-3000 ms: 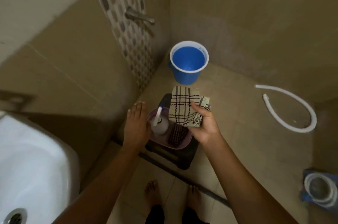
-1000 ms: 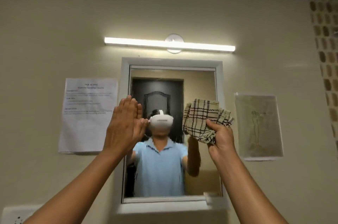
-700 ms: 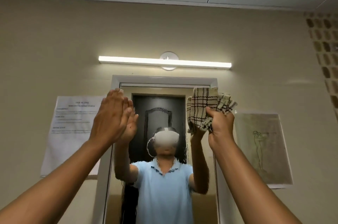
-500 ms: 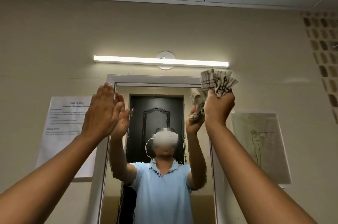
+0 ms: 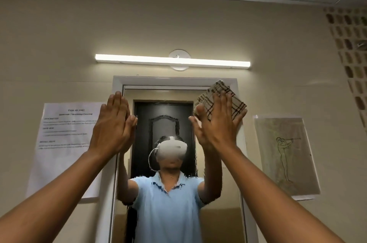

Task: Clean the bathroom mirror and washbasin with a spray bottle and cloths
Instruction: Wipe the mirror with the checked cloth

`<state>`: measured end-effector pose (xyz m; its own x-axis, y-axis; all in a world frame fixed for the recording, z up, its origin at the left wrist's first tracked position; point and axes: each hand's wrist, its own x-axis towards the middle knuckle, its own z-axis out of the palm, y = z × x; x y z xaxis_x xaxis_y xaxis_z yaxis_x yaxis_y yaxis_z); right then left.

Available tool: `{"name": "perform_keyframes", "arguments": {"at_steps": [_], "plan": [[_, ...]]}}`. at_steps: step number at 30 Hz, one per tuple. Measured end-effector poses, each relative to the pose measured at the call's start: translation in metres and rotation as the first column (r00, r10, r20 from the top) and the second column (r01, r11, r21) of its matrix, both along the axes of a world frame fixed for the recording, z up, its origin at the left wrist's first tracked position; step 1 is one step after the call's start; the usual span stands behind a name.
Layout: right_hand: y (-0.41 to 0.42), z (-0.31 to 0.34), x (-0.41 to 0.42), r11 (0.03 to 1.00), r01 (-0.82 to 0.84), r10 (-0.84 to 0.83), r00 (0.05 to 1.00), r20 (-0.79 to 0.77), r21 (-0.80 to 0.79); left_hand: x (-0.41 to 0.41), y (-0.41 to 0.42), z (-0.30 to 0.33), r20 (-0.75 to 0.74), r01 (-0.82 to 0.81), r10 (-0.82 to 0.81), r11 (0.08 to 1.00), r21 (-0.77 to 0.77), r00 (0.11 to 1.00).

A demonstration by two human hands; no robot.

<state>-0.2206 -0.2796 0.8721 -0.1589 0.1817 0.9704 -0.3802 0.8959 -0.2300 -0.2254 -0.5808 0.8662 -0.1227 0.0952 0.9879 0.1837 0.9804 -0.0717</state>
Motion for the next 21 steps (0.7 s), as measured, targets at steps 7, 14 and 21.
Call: {"name": "perform_keyframes", "arguments": {"at_steps": [7, 14, 21], "plan": [[-0.003, 0.005, -0.012, 0.993, 0.075, -0.073, 0.997, 0.022, -0.091, -0.003, -0.004, 0.001, -0.053, 0.083, -0.084, 0.996, -0.031, 0.995], [-0.036, 0.004, -0.012, 0.999, 0.049, -0.049, 0.998, -0.044, -0.011, -0.004, -0.011, 0.005, -0.084, 0.158, -0.162, 0.986, -0.052, 0.983], [-0.102, 0.01, -0.015, 0.974, 0.057, -0.034, 0.994, -0.109, 0.217, -0.002, -0.014, 0.005, -0.084, 0.187, -0.19, 0.981, -0.047, 0.978]]}}
